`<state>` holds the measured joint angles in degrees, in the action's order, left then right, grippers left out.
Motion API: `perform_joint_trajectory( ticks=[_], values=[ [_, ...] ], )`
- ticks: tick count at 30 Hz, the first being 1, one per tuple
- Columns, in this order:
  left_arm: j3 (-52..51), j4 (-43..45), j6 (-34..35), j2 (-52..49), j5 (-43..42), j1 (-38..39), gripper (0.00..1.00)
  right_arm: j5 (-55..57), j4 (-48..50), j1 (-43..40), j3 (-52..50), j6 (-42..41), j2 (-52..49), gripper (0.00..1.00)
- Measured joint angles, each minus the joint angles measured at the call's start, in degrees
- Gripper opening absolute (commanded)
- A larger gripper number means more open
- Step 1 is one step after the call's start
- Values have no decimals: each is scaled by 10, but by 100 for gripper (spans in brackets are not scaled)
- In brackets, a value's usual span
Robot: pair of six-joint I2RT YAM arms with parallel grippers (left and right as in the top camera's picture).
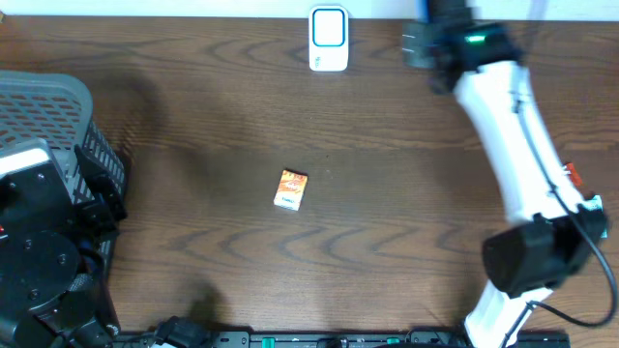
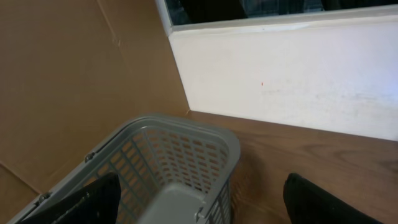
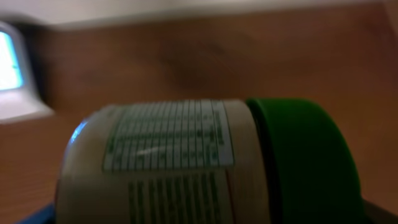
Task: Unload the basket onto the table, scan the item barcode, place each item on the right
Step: 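Carry the jar to the right edge and release it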
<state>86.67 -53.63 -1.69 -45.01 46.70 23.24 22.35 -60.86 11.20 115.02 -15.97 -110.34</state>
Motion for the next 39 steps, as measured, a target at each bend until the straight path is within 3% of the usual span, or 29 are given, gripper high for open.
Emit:
perform_joint_trajectory(
  ticks=[6,20,23,27,33,39],
  values=[
    [0,0,0,0,0,0,84,9,-105,-124,-7,-31,-9,75],
    [0,0,0,0,0,0,84,4,-3,-375,-145,-31,-85,80],
    [0,0,0,0,0,0,84,-7,10,-402,-172,-31,-85,82],
    [0,0,0,0,0,0,84,-14,23,-441,-184,-38,-85,99],
    [0,0,0,0,0,0,84,-45,1,-487,-180,-42,-85,99],
    [0,0,0,0,0,0,84,-219,-81,-492,-84,-45,-83,99]
  ],
)
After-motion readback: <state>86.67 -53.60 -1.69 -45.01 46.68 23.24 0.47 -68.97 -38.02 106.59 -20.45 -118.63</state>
